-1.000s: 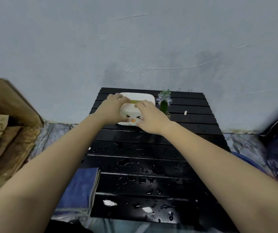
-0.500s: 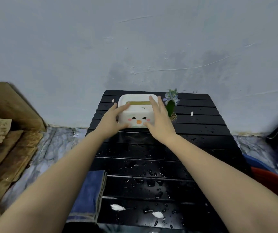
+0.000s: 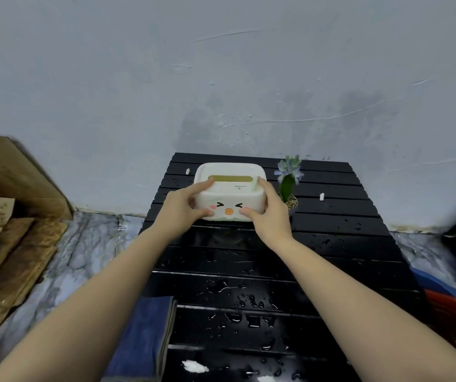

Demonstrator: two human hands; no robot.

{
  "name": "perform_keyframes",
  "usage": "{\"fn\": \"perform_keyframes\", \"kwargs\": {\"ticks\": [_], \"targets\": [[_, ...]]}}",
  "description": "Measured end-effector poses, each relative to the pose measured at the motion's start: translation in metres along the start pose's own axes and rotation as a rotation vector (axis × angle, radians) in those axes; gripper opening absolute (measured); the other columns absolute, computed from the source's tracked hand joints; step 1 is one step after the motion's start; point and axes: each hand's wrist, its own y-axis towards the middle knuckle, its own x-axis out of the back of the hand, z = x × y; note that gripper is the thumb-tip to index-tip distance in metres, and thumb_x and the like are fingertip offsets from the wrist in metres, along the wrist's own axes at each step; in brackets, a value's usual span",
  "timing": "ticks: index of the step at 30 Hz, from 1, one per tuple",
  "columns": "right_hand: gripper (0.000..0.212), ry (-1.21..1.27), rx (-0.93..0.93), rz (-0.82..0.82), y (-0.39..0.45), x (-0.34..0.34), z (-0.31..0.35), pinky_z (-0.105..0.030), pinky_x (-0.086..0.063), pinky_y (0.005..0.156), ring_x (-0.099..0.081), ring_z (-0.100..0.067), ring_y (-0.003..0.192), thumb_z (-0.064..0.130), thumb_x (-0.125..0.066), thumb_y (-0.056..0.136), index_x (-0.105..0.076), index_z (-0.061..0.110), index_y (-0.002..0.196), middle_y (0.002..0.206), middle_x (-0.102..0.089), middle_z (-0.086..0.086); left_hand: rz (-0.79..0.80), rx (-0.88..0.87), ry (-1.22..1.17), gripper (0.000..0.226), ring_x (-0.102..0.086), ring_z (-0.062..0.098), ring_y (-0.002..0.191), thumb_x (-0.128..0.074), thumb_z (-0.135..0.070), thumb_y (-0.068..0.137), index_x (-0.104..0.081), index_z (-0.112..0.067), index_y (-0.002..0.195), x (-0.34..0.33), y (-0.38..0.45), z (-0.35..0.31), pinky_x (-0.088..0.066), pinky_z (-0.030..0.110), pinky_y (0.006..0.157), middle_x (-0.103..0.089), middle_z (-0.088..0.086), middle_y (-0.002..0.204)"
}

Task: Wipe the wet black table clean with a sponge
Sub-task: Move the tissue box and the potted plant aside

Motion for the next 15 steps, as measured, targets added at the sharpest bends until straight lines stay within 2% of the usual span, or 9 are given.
{"fn": "perform_keyframes", "kwargs": {"ticks": [4,6,7,9,10,12,15], "targets": [[0.08,0.03,0.047,-0.045,0.017,-0.006,0.006,-0.041,-0.042,0.109,-0.046,-0.015,0.13,0.016,-0.081,0.077,-0.039,0.033,0.143,0.144,-0.048,0.005,-0.047,-0.073,-0.035,0.076,-0.065,0.028,0.098,-0.084,-0.013,0.069,-0.053,-0.052,0.127,0.005,0.017,-0.003,-0.055,0.041,0.09,-0.068,-0.004,0.115],[0.083,0.058,0.063,-0.074,0.032,-0.012,0.012,-0.041,-0.038,0.113,-0.041,-0.015,0.136,0.014,-0.08,0.078,-0.036,0.034,0.145,0.15,-0.042,0.005,-0.068,-0.117,-0.075,0.075,-0.065,0.017,0.106,-0.082,-0.008,0.071,-0.055,-0.047,0.13,0.008,0.033,-0.006,-0.053,0.034,0.096,-0.063,-0.01,0.123],[0.084,0.066,0.069,-0.084,0.04,-0.014,0.016,-0.039,-0.037,0.114,-0.039,-0.015,0.137,0.013,-0.079,0.079,-0.035,0.034,0.146,0.152,-0.039,0.005,-0.08,-0.126,-0.098,0.074,-0.063,0.011,0.109,-0.081,-0.006,0.072,-0.055,-0.044,0.131,0.01,0.041,-0.008,-0.051,0.029,0.098,-0.061,-0.012,0.125],[0.083,0.071,0.084,-0.097,0.057,-0.018,0.021,-0.025,-0.036,0.11,-0.04,-0.01,0.133,0.01,-0.078,0.08,-0.034,0.03,0.147,0.151,-0.039,0.006,-0.1,-0.124,-0.124,0.072,-0.063,0.007,0.107,-0.08,-0.005,0.073,-0.056,-0.039,0.132,0.012,0.058,-0.011,-0.05,0.02,0.096,-0.061,-0.011,0.124],[0.082,0.067,0.091,-0.101,0.066,-0.019,0.024,-0.017,-0.035,0.104,-0.041,-0.007,0.129,0.009,-0.077,0.08,-0.034,0.029,0.147,0.149,-0.041,0.007,-0.109,-0.122,-0.12,0.071,-0.063,0.007,0.104,-0.08,-0.006,0.074,-0.056,-0.039,0.132,0.013,0.066,-0.01,-0.049,0.015,0.093,-0.061,-0.01,0.122],[0.08,0.043,0.091,-0.112,0.081,-0.022,0.026,-0.01,-0.031,0.096,-0.041,-0.003,0.121,0.007,-0.077,0.081,-0.035,0.026,0.147,0.145,-0.044,0.007,-0.12,-0.11,-0.1,0.072,-0.064,0.011,0.098,-0.08,-0.007,0.074,-0.055,-0.039,0.133,0.012,0.081,-0.007,-0.049,0.011,0.087,-0.063,-0.008,0.118],[0.079,0.034,0.063,-0.13,0.098,-0.029,0.025,-0.009,-0.03,0.095,-0.04,-0.002,0.118,0.005,-0.075,0.081,-0.035,0.026,0.146,0.145,-0.044,0.005,-0.136,-0.081,-0.102,0.072,-0.065,0.024,0.097,-0.08,-0.005,0.073,-0.055,-0.038,0.133,0.007,0.098,-0.001,-0.053,0.018,0.086,-0.063,-0.007,0.115]]}}
